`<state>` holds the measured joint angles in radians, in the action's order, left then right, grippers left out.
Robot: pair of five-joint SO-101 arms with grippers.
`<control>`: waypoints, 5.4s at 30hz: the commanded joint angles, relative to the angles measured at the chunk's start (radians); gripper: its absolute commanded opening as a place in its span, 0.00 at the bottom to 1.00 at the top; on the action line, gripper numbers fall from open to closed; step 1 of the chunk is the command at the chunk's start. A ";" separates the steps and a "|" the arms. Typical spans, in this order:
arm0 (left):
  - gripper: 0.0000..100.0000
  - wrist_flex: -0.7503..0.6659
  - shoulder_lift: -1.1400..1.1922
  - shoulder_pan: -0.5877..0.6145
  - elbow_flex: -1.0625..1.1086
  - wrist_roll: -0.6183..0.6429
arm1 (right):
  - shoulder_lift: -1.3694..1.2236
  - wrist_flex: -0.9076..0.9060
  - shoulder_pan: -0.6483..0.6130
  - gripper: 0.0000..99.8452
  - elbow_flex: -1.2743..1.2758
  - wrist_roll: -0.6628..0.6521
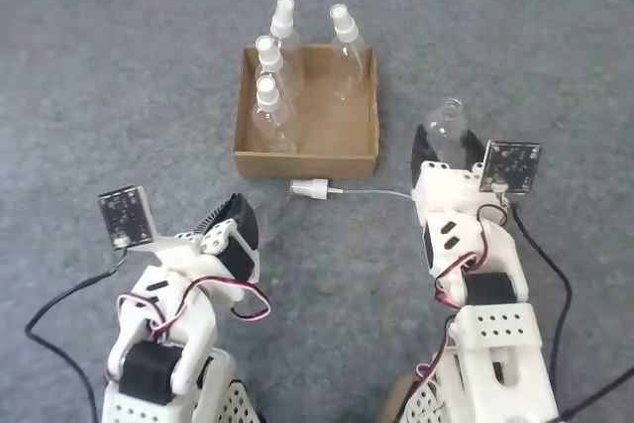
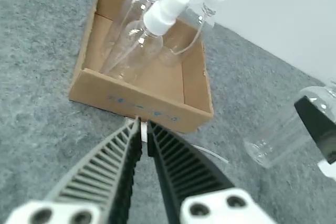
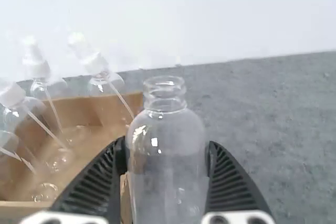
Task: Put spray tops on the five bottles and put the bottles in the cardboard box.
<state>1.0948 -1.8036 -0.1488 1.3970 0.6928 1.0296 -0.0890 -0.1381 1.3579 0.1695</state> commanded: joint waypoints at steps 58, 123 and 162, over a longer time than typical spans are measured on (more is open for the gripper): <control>0.01 -0.015 -0.006 0.089 -0.010 0.009 | -0.202 -0.568 -0.298 0.03 -0.269 0.008; 0.16 -0.178 1.688 -0.003 -0.662 0.209 | -0.015 -0.567 -0.211 0.04 -0.164 -0.049; 0.27 0.032 1.901 -0.011 -0.898 0.209 | -0.015 -0.575 -0.211 0.04 -0.163 -0.054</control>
<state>1.0932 0.1143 -0.1550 0.5516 0.8907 0.9805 -0.6782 -0.3636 1.2137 0.1373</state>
